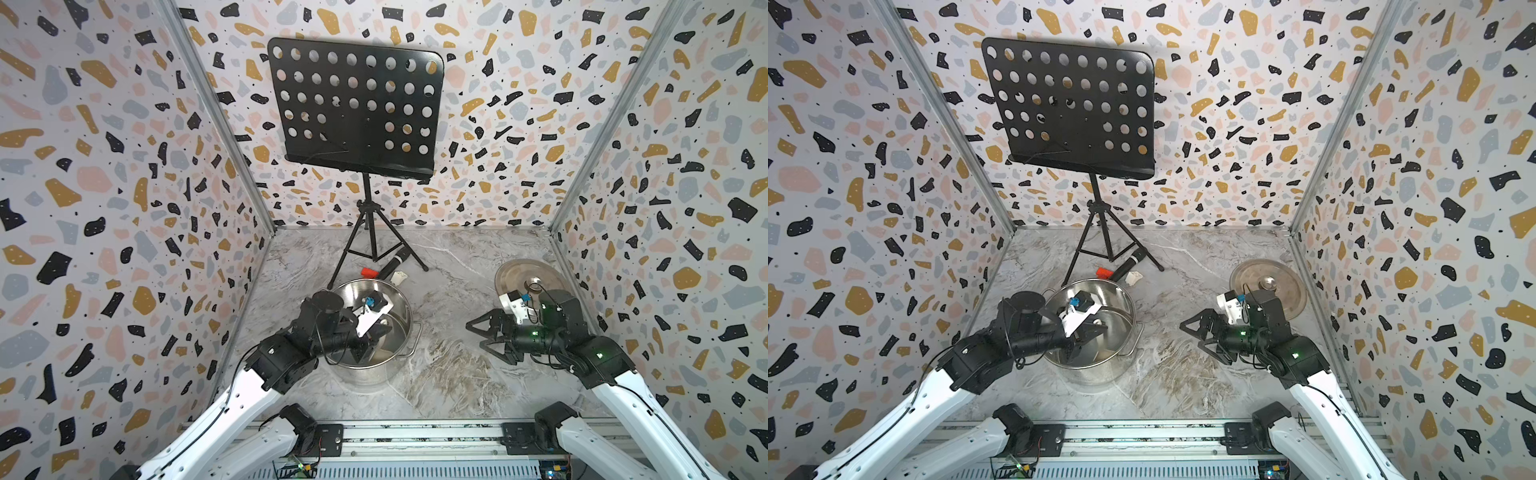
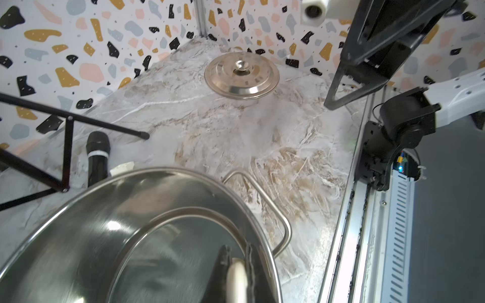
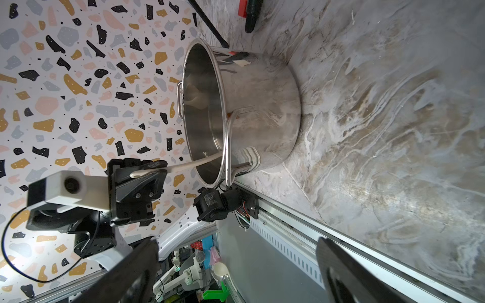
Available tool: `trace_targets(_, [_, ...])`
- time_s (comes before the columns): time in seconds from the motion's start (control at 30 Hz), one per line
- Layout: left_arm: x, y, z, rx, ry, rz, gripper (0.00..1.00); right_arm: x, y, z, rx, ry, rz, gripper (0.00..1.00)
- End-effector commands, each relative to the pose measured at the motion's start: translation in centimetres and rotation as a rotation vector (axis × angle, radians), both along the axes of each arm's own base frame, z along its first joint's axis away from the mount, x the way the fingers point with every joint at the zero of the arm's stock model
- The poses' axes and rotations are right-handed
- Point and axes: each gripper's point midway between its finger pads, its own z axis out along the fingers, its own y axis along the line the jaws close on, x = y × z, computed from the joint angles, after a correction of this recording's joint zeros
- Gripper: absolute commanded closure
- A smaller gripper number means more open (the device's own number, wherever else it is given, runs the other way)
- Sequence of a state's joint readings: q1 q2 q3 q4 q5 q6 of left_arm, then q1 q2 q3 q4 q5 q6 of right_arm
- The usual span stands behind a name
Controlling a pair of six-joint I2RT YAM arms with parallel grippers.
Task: Stir the soup with a spoon
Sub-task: Stir the soup in the pan with a stick.
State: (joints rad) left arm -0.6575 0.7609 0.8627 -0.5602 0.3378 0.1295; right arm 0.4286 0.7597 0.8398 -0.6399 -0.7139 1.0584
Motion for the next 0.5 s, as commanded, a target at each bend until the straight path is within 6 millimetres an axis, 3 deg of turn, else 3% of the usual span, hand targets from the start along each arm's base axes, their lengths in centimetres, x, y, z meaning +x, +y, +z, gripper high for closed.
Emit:
trace_targets(0.0, [0.6,2.1,-0.2,0.001,-0.001,0.141,1.00,0.3,0.5,0.8,0.025,-0.022,0.022,0.02])
trace_targets(0.17, [4.0,8.1,0.3,0.072,-0.062,0.539,1.00,0.3,0.8,0.5,0.030,-0.022,0.037,0.01])
trace_targets(0.27, [5.7,11.0,0.7,0.138,-0.089,0.693,1.00,0.4,0.9,0.1,0.029,-0.027,0.046,0.01])
trace_targets(0.37, [7.3,12.2,1.3,0.169,-0.113,0.766,1.00,0.5,0.9,-0.1,0.020,-0.043,0.058,0.00])
trace_targets(0.47, [9.1,12.1,2.1,0.169,-0.144,0.781,1.00,0.7,1.0,-0.3,0.003,-0.050,0.075,0.00])
